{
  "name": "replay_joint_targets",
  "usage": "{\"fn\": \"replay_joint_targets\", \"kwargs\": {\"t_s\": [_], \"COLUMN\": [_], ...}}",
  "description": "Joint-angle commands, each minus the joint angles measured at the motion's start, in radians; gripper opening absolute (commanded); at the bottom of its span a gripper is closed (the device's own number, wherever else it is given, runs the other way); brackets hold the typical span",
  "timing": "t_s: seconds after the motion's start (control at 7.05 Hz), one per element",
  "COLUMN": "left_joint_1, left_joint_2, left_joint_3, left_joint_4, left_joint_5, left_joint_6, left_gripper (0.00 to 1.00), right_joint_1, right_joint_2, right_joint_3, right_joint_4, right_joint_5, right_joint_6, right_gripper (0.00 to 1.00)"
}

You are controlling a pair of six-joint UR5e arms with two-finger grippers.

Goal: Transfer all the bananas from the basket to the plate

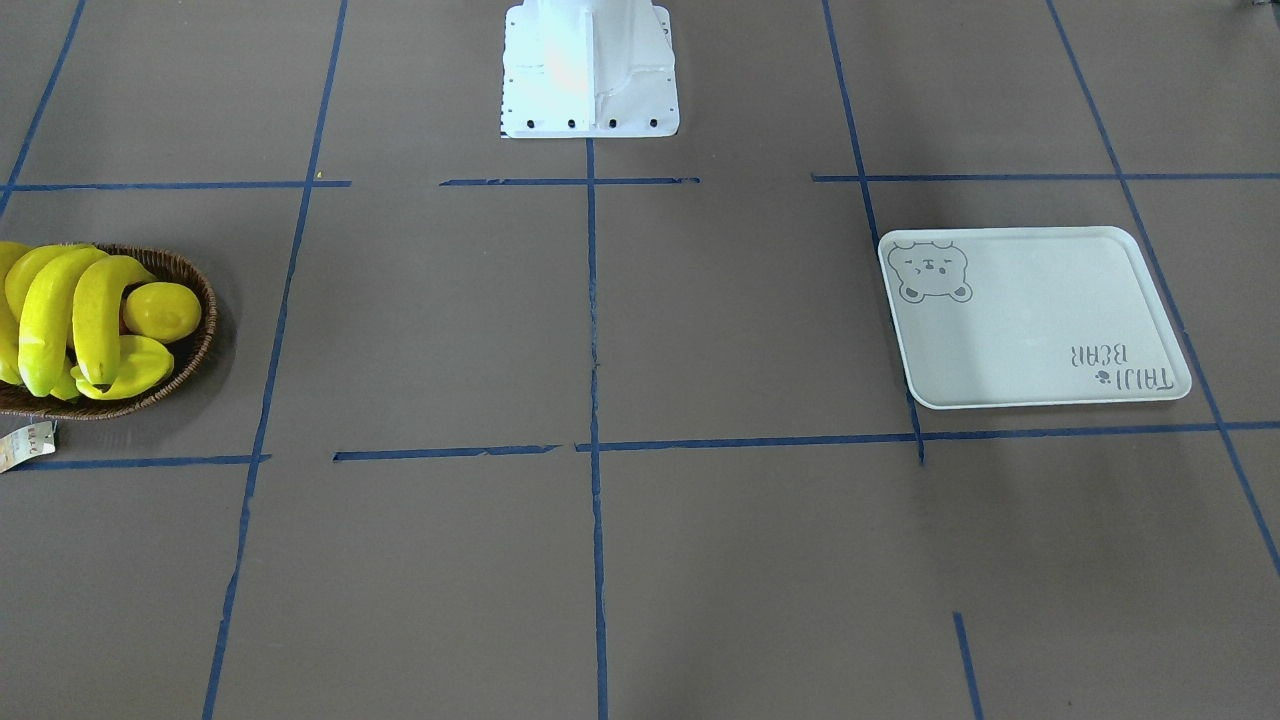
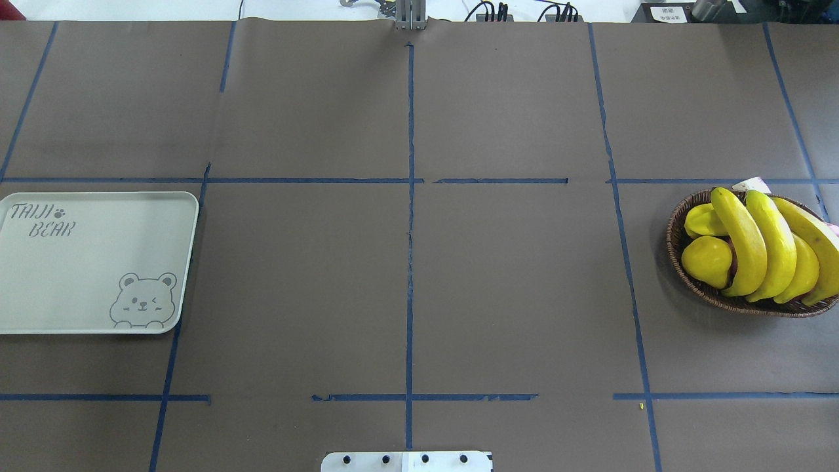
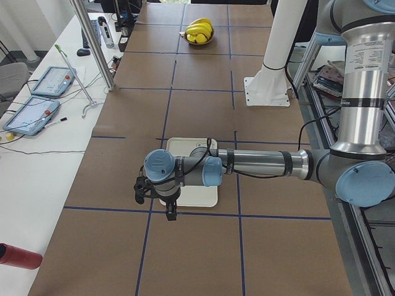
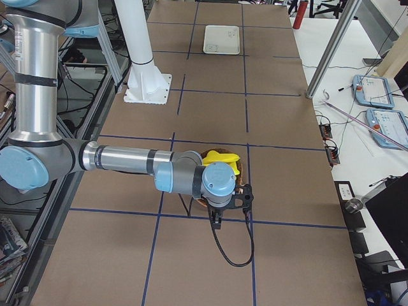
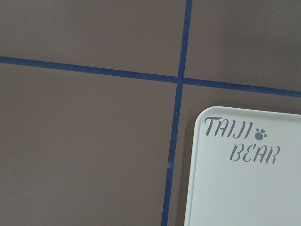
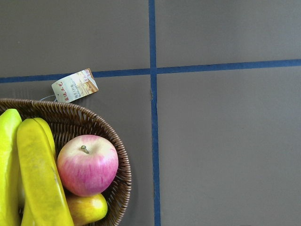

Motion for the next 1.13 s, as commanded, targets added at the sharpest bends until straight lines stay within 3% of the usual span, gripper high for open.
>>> {"fn": "replay_joint_targets", "kwargs": {"t_s": [0.0,0.99], "left_joint_1": [0.0,0.001], "left_joint_2": [-0.002,0.001], "left_joint_3": [0.0,-0.008], "left_joint_4": [0.0,0.002], "left_joint_5": [0.0,-0.001], "left_joint_6": [0.0,0.0], "left_gripper": [1.0,1.0], "right_joint_1": [-0.001,-0.003], "right_joint_2": [0.001,0.004], "right_joint_3": [0.003,0.054], "right_joint_4": [0.001,0.007], "right_joint_5": [0.002,0.006], "right_joint_6": [0.003,0.013], "right_gripper": [1.0,1.0]}}
